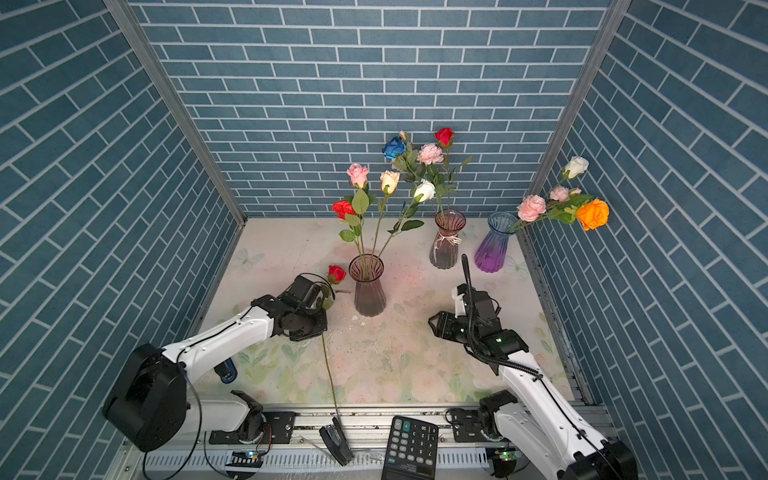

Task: Arrange the flowers into the vase

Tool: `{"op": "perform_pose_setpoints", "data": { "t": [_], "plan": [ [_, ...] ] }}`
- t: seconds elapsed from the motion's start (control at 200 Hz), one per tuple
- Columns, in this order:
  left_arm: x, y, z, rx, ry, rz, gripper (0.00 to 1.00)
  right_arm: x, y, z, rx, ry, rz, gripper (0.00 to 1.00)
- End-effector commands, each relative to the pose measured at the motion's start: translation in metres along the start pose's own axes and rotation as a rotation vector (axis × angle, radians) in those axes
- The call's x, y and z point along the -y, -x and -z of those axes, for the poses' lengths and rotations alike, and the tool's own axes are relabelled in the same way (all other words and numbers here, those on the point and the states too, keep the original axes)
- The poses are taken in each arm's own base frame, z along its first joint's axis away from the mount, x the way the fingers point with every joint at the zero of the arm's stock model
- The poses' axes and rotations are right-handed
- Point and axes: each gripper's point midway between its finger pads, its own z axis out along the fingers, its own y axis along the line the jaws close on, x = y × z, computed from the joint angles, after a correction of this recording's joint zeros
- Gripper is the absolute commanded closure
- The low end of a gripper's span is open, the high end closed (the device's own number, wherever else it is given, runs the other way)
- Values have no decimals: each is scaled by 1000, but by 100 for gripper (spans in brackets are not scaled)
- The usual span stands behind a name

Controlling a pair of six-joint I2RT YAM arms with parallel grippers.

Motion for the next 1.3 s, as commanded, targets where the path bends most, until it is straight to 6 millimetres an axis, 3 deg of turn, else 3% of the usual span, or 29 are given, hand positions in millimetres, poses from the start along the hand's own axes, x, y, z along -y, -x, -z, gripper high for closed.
{"op": "perform_pose_setpoints", "data": {
  "t": [0.0,0.125,0.275,0.36,0.445,0.575,0.69,0.82,1.29],
  "plan": [
    [2,31,40,118,-32,-16,100,-46,31,26,55,127,50,44],
    [11,62,98,289,-128,-22,100,-105,70,61,171,315,152,44],
    [31,80,167,436,-210,-101,100,-180,109,108,305,582,286,42],
    [53,85,204,517,-330,-153,100,-217,117,127,307,691,360,43],
    [88,84,244,596,-534,-231,100,-251,116,139,257,786,431,44],
    [143,67,296,649,-805,-392,100,-294,106,145,168,865,520,46],
    [178,49,314,619,-908,-517,100,-320,103,144,110,913,510,48],
    [198,40,324,603,-984,-566,100,-335,94,139,56,947,517,49],
    [214,37,330,566,-1078,-554,100,-329,57,119,-92,934,536,62]
  ]
}}
